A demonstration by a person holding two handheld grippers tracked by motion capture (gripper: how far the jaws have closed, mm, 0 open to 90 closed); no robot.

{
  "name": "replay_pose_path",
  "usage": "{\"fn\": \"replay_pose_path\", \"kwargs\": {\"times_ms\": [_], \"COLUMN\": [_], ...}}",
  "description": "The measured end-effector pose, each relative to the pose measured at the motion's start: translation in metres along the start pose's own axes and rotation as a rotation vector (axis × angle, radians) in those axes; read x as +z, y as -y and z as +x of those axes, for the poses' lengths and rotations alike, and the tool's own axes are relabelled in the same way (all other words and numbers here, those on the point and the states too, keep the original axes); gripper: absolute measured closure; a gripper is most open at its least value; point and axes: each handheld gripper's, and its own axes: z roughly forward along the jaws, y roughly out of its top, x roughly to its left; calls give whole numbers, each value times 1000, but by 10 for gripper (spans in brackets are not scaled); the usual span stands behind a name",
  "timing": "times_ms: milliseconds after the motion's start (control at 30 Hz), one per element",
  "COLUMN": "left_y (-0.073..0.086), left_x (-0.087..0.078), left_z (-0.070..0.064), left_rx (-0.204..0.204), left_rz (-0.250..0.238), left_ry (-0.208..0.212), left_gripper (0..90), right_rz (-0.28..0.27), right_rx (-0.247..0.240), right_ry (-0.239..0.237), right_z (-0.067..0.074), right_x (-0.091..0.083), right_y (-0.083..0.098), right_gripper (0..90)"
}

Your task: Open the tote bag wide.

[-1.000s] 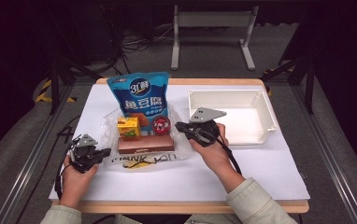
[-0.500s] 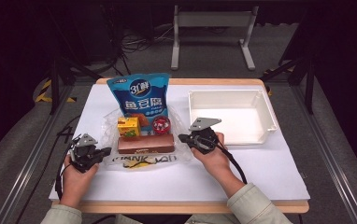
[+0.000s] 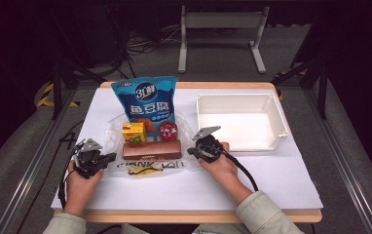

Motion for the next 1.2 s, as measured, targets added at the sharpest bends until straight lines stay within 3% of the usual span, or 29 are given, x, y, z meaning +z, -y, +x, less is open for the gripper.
{"fn": "replay_pose_path", "kwargs": {"times_ms": [200,467,667,767,867,900,1033,1133,1200], "left_y": [0,2,4,5,8,8,12,14,15], "left_x": [2,1,-5,-12,-22,-22,-33,-43,-46], "left_z": [1,4,5,4,-1,-1,-7,-9,-9], "left_rx": [-12,-17,-23,-26,21,21,59,52,50], "left_rz": [-3,18,-4,-50,-142,-142,-219,-293,-316], "left_ry": [-1,10,6,22,41,41,41,64,66], "left_gripper": [882,883,829,754,621,584,556,528,516], "right_rz": [19,-14,-65,-114,-177,-206,-263,-316,-334], "right_rx": [31,70,63,52,34,25,8,-3,-13], "right_ry": [-21,-51,-46,-37,-21,-20,-13,-16,-6], "right_z": [-3,-5,-5,-4,-2,-1,1,3,5], "right_x": [0,-13,-27,-39,-56,-62,-77,-91,-95], "right_y": [8,21,21,17,13,11,7,2,-1], "right_gripper": [900,900,900,869,813,785,725,641,599]}}
